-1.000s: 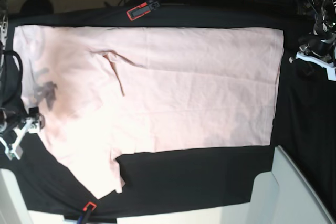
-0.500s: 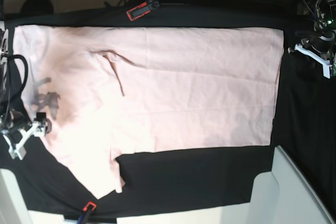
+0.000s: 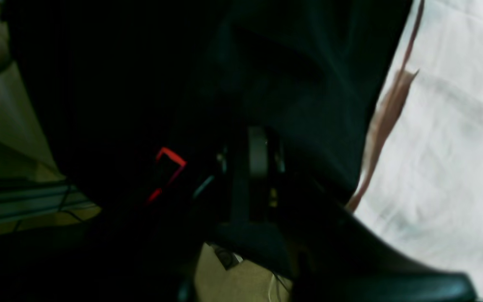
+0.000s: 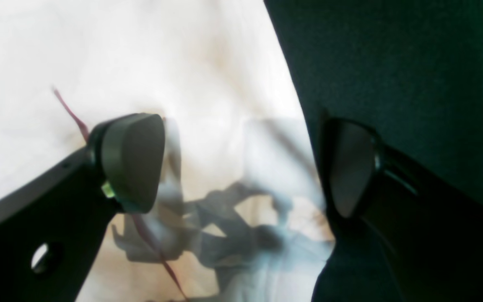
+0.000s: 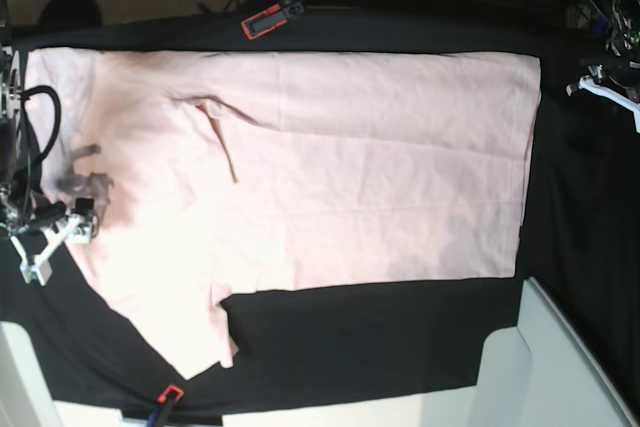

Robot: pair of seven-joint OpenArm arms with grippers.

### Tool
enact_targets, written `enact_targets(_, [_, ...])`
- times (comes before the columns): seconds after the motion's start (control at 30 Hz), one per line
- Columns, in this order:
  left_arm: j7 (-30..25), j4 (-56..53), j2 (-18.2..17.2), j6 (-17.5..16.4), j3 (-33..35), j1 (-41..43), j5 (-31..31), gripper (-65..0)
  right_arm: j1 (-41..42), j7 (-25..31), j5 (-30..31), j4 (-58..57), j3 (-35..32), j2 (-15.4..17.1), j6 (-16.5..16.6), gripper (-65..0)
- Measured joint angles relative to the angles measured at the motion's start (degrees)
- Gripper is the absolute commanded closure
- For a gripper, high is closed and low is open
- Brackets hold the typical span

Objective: Fold the T-shirt properly
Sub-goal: 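Pull the grasped side edge outward with the right gripper, then move the left gripper down to the shirt's opposite side edge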

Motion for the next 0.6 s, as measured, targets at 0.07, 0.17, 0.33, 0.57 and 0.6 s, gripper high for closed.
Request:
enact_targets(0.07, [0.0,-0.1,0.0,0.0,-0.1,0.1,0.0,-7.1,0.0,0.3,0.0,0.0,-0.1,0.0,-2.3,-57.2])
enact_targets(0.17, [-0.1,-0.1,0.8,0.0,0.0,0.0,0.0,-7.1,0.0,0.3,0.0,0.0,-3.3,0.4,-2.3,-56.4])
enact_targets(0.33, [0.0,-0.3,2.0,0.0,-0.2,0.1,0.0,-7.1,0.0,1.9,0.0,0.0,-3.8,0.1,-2.4,-53.0])
enact_targets(0.57, [0.0,-0.3,1.9,0.0,-0.2,0.1,0.0,-7.2,-0.2,1.9,0.0,0.0,-3.8,0.2,-2.4,-24.5])
enact_targets(0.6, [0.0,-0.3,1.9,0.0,-0.2,0.1,0.0,-7.2,-0.2,1.9,0.0,0.0,-3.8,0.2,-2.4,-24.5])
